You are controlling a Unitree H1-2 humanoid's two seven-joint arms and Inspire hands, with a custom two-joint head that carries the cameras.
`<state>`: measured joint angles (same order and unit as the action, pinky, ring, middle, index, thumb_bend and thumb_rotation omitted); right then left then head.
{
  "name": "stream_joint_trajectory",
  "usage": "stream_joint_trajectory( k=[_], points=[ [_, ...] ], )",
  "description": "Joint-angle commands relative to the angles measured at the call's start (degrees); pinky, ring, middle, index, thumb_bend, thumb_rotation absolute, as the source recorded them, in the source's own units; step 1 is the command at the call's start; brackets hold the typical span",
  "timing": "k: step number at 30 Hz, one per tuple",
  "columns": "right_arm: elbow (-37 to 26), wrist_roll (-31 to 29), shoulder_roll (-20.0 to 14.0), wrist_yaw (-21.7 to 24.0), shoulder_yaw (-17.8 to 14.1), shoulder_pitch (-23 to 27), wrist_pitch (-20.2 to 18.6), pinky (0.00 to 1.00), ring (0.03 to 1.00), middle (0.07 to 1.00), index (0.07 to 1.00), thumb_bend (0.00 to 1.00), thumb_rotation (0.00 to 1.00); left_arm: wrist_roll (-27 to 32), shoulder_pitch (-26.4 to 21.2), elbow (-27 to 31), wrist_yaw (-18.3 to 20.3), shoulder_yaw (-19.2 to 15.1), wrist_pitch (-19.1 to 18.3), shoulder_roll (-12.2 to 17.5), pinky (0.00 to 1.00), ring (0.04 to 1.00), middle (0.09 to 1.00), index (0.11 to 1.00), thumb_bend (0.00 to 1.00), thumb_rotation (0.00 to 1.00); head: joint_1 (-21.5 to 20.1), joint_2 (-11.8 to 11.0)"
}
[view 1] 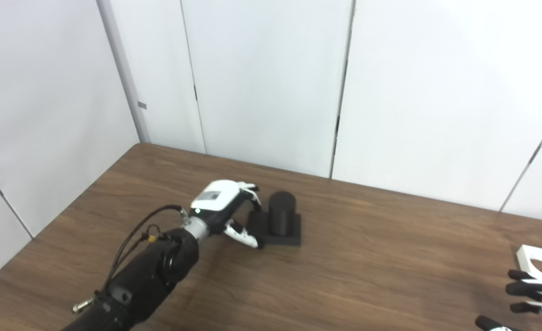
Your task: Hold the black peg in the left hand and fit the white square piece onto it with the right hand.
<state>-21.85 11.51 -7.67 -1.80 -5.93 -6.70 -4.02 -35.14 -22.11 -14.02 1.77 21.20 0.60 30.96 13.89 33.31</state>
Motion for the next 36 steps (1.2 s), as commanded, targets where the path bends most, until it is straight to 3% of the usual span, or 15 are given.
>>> stream_joint_trajectory(
  k=[1, 7, 17, 27, 31, 36],
  points=[
    [-1.9, 0.1, -0.1, -0.5, -0.1, 1.7, 1.5, 0.52, 0.637, 0.709, 0.493, 0.49, 0.12, -1.8, 0.0, 3.0, 3.3, 2.1, 0.9, -1.4, 0.81, 0.929, 0.906, 0.485, 0.52, 0.06, -0.2, 0.2],
    [-0.6, 0.4, -0.3, -0.8, -0.1, 2.0, 3.4, 0.54, 0.645, 0.714, 0.493, 0.49, 0.12, -3.3, 0.1, 5.4, 7.5, 5.2, 2.0, -3.5, 0.82, 0.934, 0.914, 0.487, 0.52, 0.06, -3.0, 1.5],
    [5.3, 1.6, -1.2, -2.5, -0.3, 3.2, 12.0, 0.5, 0.612, 0.695, 0.495, 0.49, 0.12, -4.5, 0.4, 8.0, 12.5, 10.0, 4.3, -6.1, 0.82, 0.931, 0.911, 0.487, 0.52, 0.07, -10.7, 5.5],
    [5.8, 4.3, 0.1, -3.8, 0.5, 4.2, 12.2, 0.48, 0.597, 0.688, 0.497, 0.5, 0.14, -8.7, 0.1, 8.2, 15.5, 15.8, 6.0, -7.4, 0.77, 0.902, 0.902, 0.488, 0.52, 0.07, -17.2, 7.4],
    [5.4, 5.7, 0.7, -4.0, 0.7, 4.4, 12.0, 0.48, 0.599, 0.686, 0.497, 0.5, 0.14, -9.8, 0.2, 9.2, 17.9, 17.6, 4.9, -7.5, 0.78, 0.907, 0.92, 0.488, 0.52, 0.07, -19.0, 7.8],
    [3.3, 5.8, 0.5, -2.6, 0.9, 5.4, 9.4, 0.49, 0.608, 0.691, 0.497, 0.5, 0.14, -9.1, -0.2, 10.5, 20.8, 17.8, 5.2, -5.9, 0.79, 0.896, 0.921, 0.489, 0.52, 0.07, -27.9, 7.8]
  ],
)
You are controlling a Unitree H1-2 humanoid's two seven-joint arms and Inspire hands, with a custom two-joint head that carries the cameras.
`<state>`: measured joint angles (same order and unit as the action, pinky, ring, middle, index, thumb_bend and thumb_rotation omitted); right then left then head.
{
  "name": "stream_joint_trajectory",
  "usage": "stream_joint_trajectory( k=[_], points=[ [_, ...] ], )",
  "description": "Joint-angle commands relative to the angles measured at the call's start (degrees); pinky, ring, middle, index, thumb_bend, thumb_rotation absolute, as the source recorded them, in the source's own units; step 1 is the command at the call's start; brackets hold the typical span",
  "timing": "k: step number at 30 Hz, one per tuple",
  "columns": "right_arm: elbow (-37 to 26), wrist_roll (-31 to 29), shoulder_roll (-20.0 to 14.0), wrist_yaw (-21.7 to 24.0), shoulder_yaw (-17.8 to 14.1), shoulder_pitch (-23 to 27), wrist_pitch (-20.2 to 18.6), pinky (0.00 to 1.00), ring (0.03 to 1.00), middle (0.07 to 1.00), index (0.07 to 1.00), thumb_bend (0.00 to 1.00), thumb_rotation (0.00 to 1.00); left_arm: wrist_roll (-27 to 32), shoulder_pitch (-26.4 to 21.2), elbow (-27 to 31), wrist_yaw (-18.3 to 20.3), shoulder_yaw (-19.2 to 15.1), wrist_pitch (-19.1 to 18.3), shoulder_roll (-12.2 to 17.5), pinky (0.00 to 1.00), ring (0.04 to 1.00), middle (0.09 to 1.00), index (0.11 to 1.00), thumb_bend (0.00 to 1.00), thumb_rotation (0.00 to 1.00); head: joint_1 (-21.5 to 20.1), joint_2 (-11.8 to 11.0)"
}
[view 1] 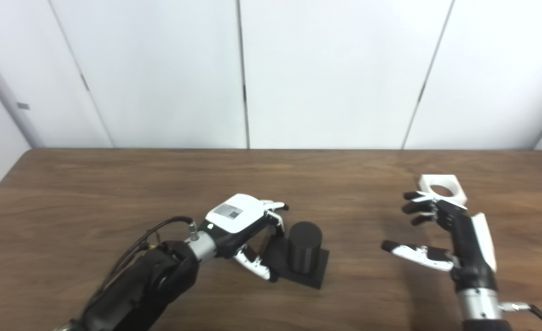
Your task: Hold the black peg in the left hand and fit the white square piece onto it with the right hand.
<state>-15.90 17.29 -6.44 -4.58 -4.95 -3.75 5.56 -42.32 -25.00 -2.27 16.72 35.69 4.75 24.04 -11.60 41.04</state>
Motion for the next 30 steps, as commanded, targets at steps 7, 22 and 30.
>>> stream_joint_trajectory(
  k=[7, 22, 30],
  points=[
    [-7.6, 3.4, -7.9, 7.9, 1.0, 6.8, -9.9, 0.56, 0.686, 0.772, 0.729, 0.58, 0.15, -1.3, 3.3, -0.7, 3.7, 1.4, 4.8, 4.1, 0.77, 0.876, 0.898, 0.49, 0.52, 0.07, -12.0, -2.0],
    [-9.9, 39.7, -30.3, 35.7, 10.7, 20.4, -22.8, 0.74, 0.892, 0.924, 0.868, 0.86, 0.18, -0.9, 4.5, 0.8, 4.5, -0.3, 8.0, 6.0, 0.73, 0.841, 0.87, 0.49, 0.52, 0.06, -23.5, -8.2],
    [-4.2, 42.6, -32.6, 37.0, 10.8, 23.6, -20.8, 0.77, 0.935, 0.957, 0.879, 0.89, 0.2, -0.4, 6.1, -1.2, 2.8, -1.3, 10.5, 5.8, 0.72, 0.842, 0.871, 0.489, 0.52, 0.06, -23.9, -9.6]
  ],
)
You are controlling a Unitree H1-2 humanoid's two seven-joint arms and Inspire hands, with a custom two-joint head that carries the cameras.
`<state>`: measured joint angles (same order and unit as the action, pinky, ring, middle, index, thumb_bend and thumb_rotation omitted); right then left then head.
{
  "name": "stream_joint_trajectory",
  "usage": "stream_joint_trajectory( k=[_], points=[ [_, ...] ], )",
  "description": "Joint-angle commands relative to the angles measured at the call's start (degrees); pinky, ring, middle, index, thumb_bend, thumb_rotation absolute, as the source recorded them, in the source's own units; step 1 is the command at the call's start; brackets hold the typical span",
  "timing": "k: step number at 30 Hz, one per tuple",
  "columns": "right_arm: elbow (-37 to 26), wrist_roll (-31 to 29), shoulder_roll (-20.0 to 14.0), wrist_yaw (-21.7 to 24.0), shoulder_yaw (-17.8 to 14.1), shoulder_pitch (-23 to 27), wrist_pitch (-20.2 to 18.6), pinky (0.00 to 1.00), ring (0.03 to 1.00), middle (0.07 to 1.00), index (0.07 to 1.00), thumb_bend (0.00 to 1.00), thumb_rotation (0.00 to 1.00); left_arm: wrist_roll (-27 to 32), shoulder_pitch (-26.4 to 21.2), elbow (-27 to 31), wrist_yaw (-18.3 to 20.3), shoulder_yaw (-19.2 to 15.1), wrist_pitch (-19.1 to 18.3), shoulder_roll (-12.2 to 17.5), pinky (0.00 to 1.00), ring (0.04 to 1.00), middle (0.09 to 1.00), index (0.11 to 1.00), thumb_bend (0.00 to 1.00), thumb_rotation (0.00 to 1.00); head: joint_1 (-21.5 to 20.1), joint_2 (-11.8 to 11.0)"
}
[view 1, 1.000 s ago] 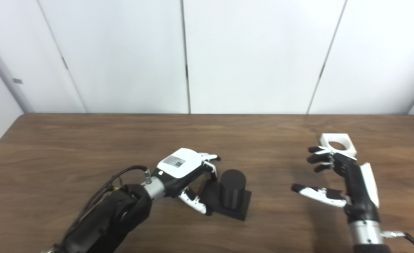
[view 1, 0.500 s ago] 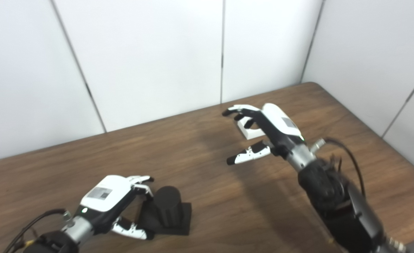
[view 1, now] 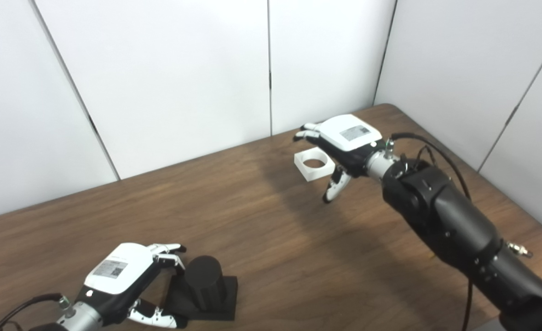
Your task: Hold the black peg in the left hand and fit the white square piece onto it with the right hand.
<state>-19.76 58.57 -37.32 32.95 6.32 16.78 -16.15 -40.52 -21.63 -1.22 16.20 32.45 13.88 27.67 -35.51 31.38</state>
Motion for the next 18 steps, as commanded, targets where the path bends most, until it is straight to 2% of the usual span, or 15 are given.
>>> stream_joint_trajectory(
  k=[1, 6, 10, 18],
  points=[
    [0.5, 1.7, -1.8, -0.5, -0.3, 3.5, 1.0, 0.77, 0.938, 0.958, 0.878, 0.9, 0.2, -2.3, 2.9, -2.3, 3.2, 1.8, 1.5, 2.1, 0.73, 0.847, 0.874, 0.489, 0.52, 0.06, 0.0, 0.0],
    [4.5, 2.9, -1.8, 0.2, 0.3, 5.7, 0.8, 0.81, 0.945, 0.964, 0.879, 0.9, 0.19, -2.5, 3.0, -2.8, 2.7, 1.6, 2.1, 1.9, 0.73, 0.854, 0.887, 0.49, 0.52, 0.06, 0.2, 0.0],
    [10.4, 3.7, -1.9, -0.6, 1.8, 8.5, 1.7, 0.84, 0.951, 0.968, 0.881, 0.89, 0.18, -2.0, 3.2, -3.3, 1.9, 1.1, 2.7, 1.8, 0.72, 0.852, 0.883, 0.489, 0.52, 0.06, 0.4, 0.0],
    [21.1, 3.0, -1.5, -3.0, 4.3, 13.5, 2.5, 0.81, 0.921, 0.937, 0.864, 0.9, 0.2, -1.5, 3.6, -3.0, 2.7, 0.6, 2.8, 2.0, 0.74, 0.856, 0.882, 0.489, 0.52, 0.06, 0.9, 0.3]
  ],
)
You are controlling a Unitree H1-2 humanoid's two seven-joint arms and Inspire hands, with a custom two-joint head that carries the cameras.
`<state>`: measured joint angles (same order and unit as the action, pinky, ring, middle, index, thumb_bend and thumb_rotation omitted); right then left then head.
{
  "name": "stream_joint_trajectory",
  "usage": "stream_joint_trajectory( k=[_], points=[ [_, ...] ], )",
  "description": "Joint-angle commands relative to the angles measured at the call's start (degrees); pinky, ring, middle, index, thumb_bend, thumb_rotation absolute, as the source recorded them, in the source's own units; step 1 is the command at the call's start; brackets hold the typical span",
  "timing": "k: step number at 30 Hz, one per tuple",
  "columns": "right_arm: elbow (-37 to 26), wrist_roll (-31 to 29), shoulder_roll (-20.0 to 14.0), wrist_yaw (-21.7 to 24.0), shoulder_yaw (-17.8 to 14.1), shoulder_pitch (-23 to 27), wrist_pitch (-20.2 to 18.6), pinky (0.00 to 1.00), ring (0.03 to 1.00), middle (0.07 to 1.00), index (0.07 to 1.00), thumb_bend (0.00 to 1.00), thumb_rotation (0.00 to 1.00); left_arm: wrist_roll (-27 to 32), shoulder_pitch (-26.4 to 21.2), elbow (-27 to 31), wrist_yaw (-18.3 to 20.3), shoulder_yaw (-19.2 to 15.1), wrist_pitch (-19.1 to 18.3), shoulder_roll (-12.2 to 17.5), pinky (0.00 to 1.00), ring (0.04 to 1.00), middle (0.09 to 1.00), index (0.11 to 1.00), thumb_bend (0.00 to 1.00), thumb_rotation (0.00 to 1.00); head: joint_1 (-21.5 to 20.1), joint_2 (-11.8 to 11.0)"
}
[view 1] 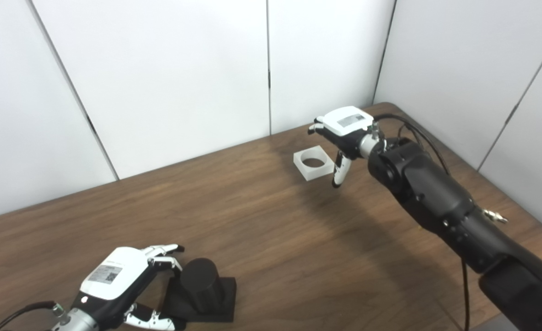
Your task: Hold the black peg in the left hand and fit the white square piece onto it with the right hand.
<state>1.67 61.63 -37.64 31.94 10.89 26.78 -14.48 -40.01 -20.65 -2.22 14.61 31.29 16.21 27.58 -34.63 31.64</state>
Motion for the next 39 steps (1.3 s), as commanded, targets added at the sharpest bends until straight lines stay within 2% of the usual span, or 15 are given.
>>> stream_joint_trajectory(
  k=[1, 13, 24, 31, 35, 39],
  points=[
    [0.8, -0.1, -1.0, -2.1, 0.1, 4.0, 0.8, 0.81, 0.92, 0.936, 0.863, 0.9, 0.19, -2.1, 2.6, -1.9, 4.5, 1.7, 0.4, 2.1, 0.74, 0.857, 0.884, 0.489, 0.52, 0.06, 0.0, 0.1],
    [11.3, -0.1, 0.9, -6.3, 4.3, 9.1, 0.1, 0.74, 0.908, 0.931, 0.831, 0.91, 0.17, -1.7, 3.0, -0.7, 4.6, 1.3, 0.2, 2.2, 0.74, 0.846, 0.874, 0.489, 0.52, 0.06, 1.0, 0.7],
    [17.1, -1.4, 2.5, -7.5, 7.0, 11.5, -0.5, 0.71, 0.89, 0.909, 0.81, 0.9, 0.17, -1.6, 3.4, 0.7, 5.8, 0.8, -0.9, 1.8, 0.73, 0.848, 0.874, 0.489, 0.52, 0.06, 2.0, 1.2],
    [20.3, -2.6, 3.2, -8.8, 8.4, 12.1, -0.6, 0.71, 0.872, 0.899, 0.73, 0.87, 0.16, -0.9, 3.5, 1.9, 6.8, 0.6, -2.0, 1.8, 0.7, 0.849, 0.874, 0.489, 0.52, 0.06, 2.7, 1.4],
    [21.3, -3.9, 3.6, -9.8, 8.7, 12.2, -0.2, 0.71, 0.87, 0.886, 0.687, 0.84, 0.15, -0.6, 3.6, 3.5, 8.0, 0.2, -2.9, 2.4, 0.69, 0.854, 0.878, 0.489, 0.52, 0.06, 3.4, 2.3],
    [22.1, -5.6, 3.7, -14.4, 8.5, 11.8, 1.8, 0.66, 0.813, 0.834, 0.614, 0.81, 0.09, -0.5, 3.8, 4.6, 8.7, -0.5, -3.2, 2.7, 0.67, 0.847, 0.874, 0.489, 0.52, 0.06, 3.7, 2.6]
  ],
)
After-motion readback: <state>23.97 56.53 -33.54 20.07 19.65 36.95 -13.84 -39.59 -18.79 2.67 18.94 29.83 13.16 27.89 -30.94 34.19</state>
